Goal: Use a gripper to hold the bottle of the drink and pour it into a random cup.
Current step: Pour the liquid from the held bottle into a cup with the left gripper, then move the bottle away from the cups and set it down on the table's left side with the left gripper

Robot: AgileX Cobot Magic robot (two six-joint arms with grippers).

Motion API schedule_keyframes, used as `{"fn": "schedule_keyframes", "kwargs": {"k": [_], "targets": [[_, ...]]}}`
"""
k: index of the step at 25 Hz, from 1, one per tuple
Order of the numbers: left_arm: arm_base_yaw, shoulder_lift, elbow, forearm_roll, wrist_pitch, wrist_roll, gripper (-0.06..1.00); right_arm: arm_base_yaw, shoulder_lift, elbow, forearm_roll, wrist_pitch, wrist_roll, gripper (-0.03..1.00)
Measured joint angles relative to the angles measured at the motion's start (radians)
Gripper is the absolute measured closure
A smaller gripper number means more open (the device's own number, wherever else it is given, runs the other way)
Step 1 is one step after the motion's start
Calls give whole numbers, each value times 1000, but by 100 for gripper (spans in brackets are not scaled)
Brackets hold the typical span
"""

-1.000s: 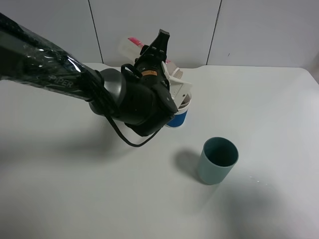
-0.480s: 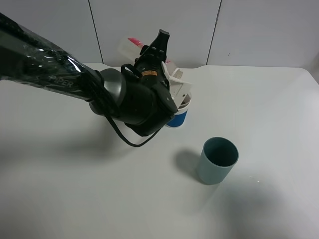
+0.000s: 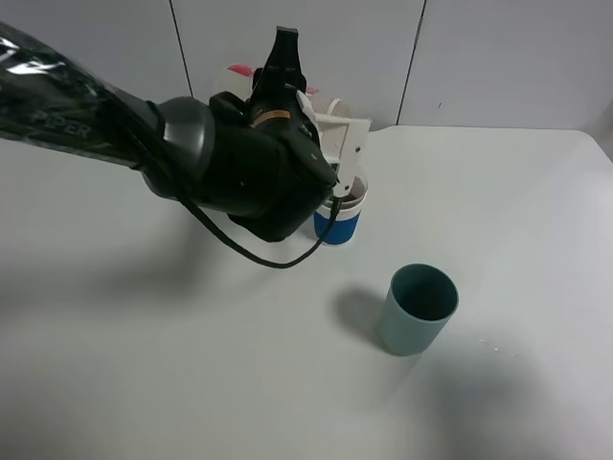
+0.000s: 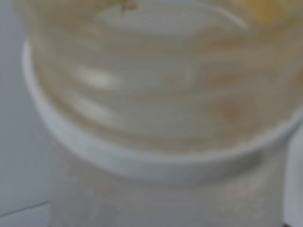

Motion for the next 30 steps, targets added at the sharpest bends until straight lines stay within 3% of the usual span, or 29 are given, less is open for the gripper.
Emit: {"fn": "schedule_keyframes", "kwargs": {"k": [11,21,26,30], "targets": [[2,-158,1,-169,241,-217,58,0,0,0,0,0,0,33],[58,-300,16,-266,426,-446,58,0,0,0,0,0,0,33],[113,-379,113,-272,564,-552,58,0,0,0,0,0,0,33],[174,-457,213,-209,702,-715,58,0,0,0,0,0,0,33]]}}
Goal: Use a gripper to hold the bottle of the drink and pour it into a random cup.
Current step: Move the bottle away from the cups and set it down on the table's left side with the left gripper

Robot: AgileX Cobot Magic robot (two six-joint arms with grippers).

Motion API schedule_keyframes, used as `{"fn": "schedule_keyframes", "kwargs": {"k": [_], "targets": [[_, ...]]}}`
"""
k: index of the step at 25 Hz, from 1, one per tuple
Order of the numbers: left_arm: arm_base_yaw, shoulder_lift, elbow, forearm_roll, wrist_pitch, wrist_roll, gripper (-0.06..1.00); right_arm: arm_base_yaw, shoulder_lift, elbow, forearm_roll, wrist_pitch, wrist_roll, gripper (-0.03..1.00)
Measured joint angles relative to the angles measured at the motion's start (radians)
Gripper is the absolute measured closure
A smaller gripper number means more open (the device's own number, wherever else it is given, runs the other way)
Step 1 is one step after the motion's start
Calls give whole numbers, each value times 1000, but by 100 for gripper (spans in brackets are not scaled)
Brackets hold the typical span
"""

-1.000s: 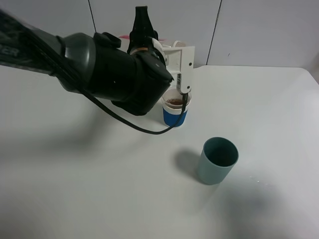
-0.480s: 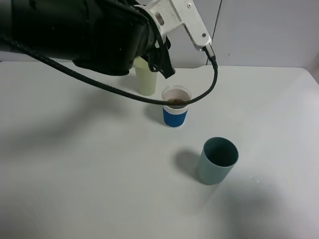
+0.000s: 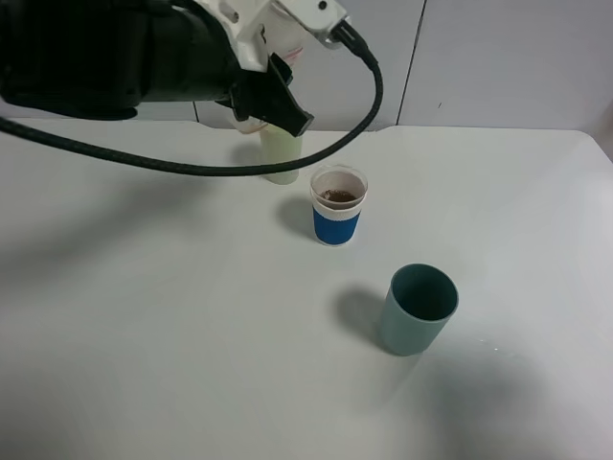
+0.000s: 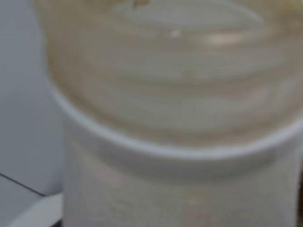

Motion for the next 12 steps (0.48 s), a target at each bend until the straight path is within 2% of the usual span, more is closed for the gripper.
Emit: {"fn": "schedule_keyframes", "kwargs": {"k": [3,9,12], "targets": [[56,-54,67,89,94,-166,58,0,0,0,0,0,0,33],[192,-136,168,320,254,-540,58,0,0,0,0,0,0,33],[267,-165,206,422,325,-677,58,0,0,0,0,0,0,33]]}}
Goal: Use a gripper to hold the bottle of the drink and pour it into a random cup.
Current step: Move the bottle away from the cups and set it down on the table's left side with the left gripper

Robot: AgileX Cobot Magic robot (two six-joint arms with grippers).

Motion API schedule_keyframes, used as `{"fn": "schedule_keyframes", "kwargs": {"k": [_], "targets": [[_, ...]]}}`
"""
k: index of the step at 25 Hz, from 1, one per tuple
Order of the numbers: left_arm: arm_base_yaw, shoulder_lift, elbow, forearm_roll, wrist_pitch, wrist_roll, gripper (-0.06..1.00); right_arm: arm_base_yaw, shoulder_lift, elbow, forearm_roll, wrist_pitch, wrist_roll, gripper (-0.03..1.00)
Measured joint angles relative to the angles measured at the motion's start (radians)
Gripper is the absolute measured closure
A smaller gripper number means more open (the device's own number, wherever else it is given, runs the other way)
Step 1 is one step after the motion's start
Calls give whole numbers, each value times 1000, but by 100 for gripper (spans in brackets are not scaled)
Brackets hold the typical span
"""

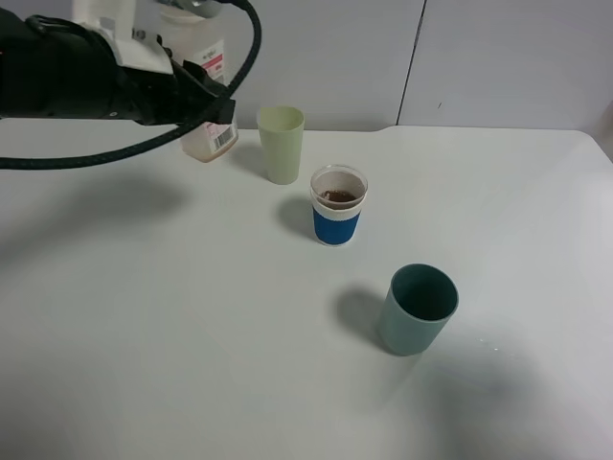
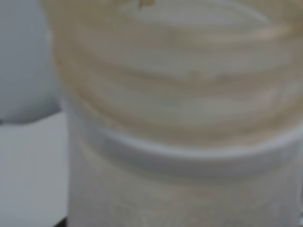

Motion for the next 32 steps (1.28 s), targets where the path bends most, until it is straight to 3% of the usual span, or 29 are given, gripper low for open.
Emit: {"fn": "schedule_keyframes", "kwargs": {"k": [3,8,11,18,23,26,32], "targets": [[86,-16,37,94,54,-89,58,0,0,0,0,0,0,33],[198,-22,108,336,63,-270,58,0,0,0,0,0,0,33],[235,-23,143,491,37,-467,58,0,0,0,0,0,0,33],[250,-24,229,882,-93,-946,58,0,0,0,0,0,0,33],[250,-26,331,1115,-283,-1151,58,0,0,0,0,0,0,33],[250,-26,383,1197,-377,-1216,58,0,0,0,0,0,0,33],[250,-26,451,1227,-448,-1244,58,0,0,0,0,0,0,33]]}}
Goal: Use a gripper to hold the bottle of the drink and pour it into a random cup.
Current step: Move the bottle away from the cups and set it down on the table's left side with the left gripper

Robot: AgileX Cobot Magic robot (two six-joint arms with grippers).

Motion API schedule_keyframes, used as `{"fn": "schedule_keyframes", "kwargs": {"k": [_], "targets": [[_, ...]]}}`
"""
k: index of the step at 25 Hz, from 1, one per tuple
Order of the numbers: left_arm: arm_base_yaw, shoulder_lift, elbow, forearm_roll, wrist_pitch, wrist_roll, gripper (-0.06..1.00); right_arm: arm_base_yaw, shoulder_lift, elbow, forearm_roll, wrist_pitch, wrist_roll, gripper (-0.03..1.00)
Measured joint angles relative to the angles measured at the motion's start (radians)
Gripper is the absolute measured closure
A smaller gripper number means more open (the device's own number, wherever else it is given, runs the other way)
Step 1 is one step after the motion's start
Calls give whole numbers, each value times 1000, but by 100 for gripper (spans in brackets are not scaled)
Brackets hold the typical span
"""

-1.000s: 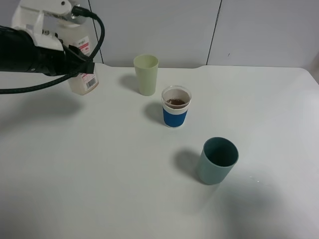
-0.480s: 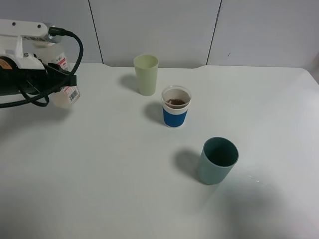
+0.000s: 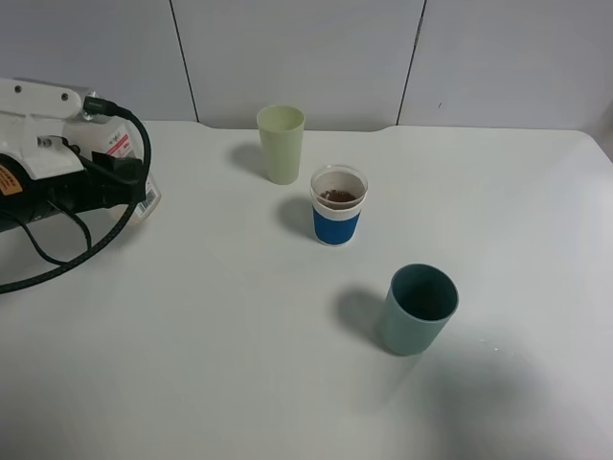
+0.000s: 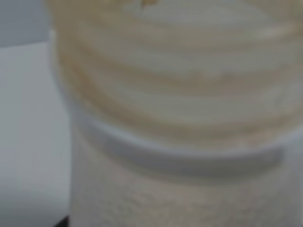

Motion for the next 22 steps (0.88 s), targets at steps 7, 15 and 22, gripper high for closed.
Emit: {"fn": "schedule_keyframes", "kwargs": {"k": [7,15,22], "targets": [[0,54,36,5,-139,-3,58,0,0,0,0,0,0,33],[0,247,37,21,-279,-3,58,0,0,0,0,0,0,33],[0,364,41,28,-395,-3,58,0,0,0,0,0,0,33]]}}
